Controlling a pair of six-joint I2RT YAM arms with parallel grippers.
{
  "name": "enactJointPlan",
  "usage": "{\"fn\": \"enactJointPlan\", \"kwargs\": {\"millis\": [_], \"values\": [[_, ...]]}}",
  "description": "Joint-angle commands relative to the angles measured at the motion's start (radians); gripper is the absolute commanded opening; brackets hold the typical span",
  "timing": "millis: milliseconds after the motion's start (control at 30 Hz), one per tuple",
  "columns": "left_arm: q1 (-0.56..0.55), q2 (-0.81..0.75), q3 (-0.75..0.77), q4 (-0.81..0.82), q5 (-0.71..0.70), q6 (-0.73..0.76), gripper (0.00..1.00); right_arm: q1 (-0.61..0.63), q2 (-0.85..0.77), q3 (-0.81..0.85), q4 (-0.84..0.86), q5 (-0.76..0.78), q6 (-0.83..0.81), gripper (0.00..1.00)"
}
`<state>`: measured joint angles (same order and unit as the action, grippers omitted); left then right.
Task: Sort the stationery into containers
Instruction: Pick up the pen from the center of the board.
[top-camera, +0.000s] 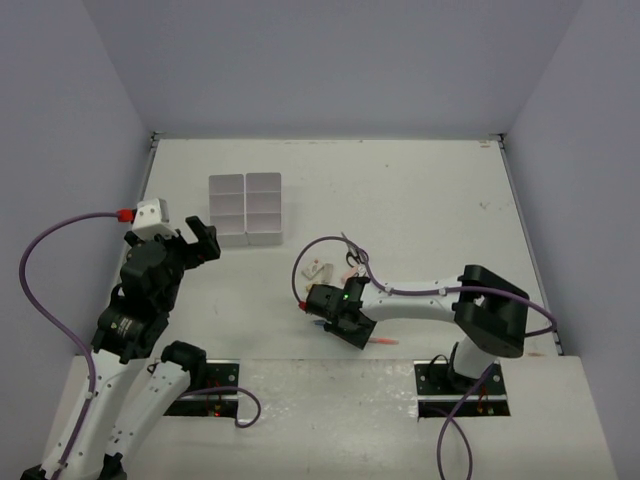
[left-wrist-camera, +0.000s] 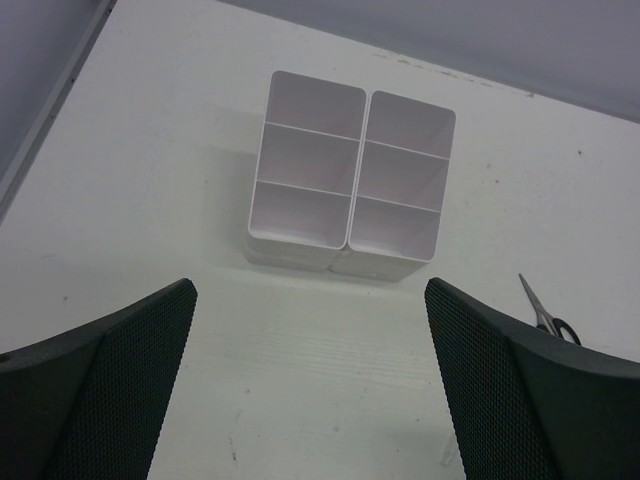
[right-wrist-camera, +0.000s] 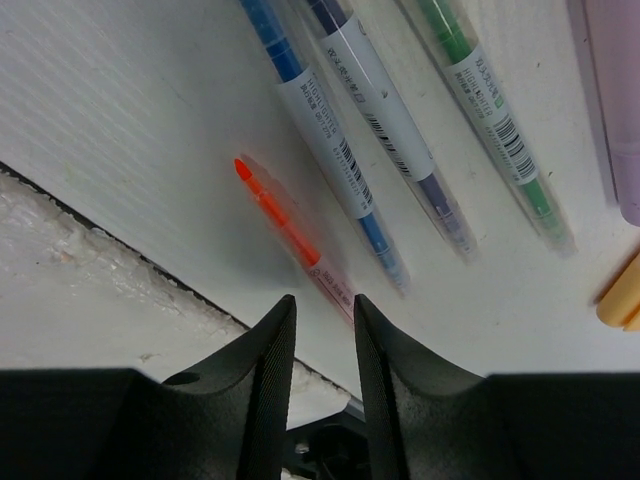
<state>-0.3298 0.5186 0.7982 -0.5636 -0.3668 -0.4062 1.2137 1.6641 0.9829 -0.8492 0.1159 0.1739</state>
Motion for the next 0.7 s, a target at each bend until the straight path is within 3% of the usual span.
{"fn": "enactJointPlan", "kwargs": {"millis": [0, 500, 667], "values": [[-0.008, 0.001, -0.011, 0.018, -0.003, -0.006, 1.0, 0.004, 0.041, 0.015, 0.001, 0.001, -0.033, 0.32], [-0.009, -0.005, -0.011, 0.016, -0.01, -0.006, 1.0, 0.006, 0.112, 0.039, 0.002, -0.058, -0.117, 0.26], [-0.011, -0.01, -0.01, 0.016, -0.014, -0.006, 1.0, 0.009, 0.117, 0.057, 0.005, -0.063, -0.131, 0.13]]}}
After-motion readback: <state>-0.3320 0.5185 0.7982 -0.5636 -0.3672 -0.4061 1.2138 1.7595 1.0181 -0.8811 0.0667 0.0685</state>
